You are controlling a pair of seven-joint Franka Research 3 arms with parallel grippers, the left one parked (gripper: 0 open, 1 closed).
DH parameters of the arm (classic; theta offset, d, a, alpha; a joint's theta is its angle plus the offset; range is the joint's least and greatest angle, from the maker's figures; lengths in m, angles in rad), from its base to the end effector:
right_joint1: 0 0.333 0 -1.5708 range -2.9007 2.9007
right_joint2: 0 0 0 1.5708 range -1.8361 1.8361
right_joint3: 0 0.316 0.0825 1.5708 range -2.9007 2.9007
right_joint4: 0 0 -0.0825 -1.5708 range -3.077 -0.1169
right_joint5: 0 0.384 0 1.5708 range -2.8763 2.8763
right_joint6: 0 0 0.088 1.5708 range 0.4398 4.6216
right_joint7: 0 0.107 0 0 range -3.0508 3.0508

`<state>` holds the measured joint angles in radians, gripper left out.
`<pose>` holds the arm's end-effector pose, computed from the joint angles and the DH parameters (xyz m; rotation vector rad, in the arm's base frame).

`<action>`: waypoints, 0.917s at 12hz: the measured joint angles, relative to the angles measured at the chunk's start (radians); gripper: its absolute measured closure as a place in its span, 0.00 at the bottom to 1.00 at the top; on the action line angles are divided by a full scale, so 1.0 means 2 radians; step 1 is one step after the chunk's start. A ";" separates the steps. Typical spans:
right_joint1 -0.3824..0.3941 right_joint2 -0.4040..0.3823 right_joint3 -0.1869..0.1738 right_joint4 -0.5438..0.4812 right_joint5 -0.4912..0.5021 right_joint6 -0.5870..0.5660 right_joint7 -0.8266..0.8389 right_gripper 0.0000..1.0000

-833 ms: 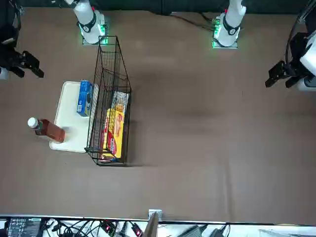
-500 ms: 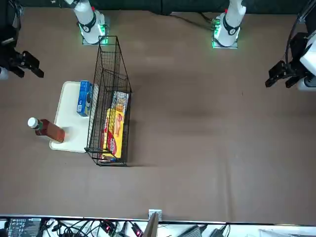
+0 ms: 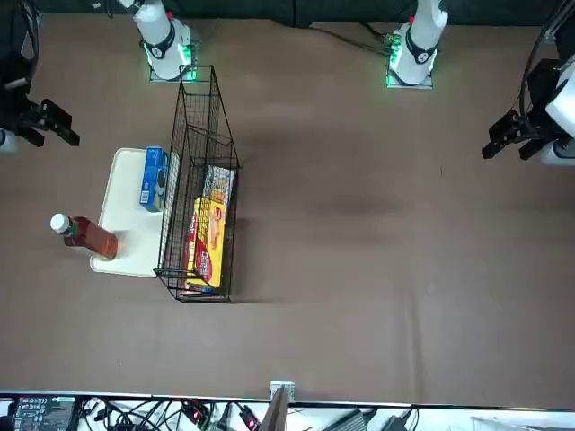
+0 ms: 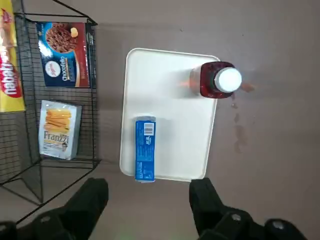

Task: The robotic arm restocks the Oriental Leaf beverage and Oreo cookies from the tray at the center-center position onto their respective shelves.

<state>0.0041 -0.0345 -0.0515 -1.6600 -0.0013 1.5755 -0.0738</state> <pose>0.5414 -0.0263 0.6017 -3.1368 -0.0416 0.0783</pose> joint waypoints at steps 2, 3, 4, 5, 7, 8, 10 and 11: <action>-0.007 0.016 -0.001 0.000 0.000 0.015 -0.013 0.00; -0.012 0.025 -0.002 0.000 0.000 0.028 -0.015 0.00; -0.017 0.034 -0.002 0.000 0.000 0.039 -0.018 0.00; -0.023 0.044 -0.002 0.000 0.000 0.050 -0.024 0.00; -0.035 0.062 -0.002 0.001 0.000 0.071 -0.045 0.00; -0.040 0.072 -0.003 0.002 0.000 0.081 -0.053 0.00; -0.050 0.092 -0.003 0.007 0.000 0.103 -0.065 0.00; -0.054 0.102 -0.003 0.010 -0.002 0.111 -0.075 0.00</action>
<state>-0.1030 0.1693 -0.0573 -1.6390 -0.0045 1.7983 -0.2231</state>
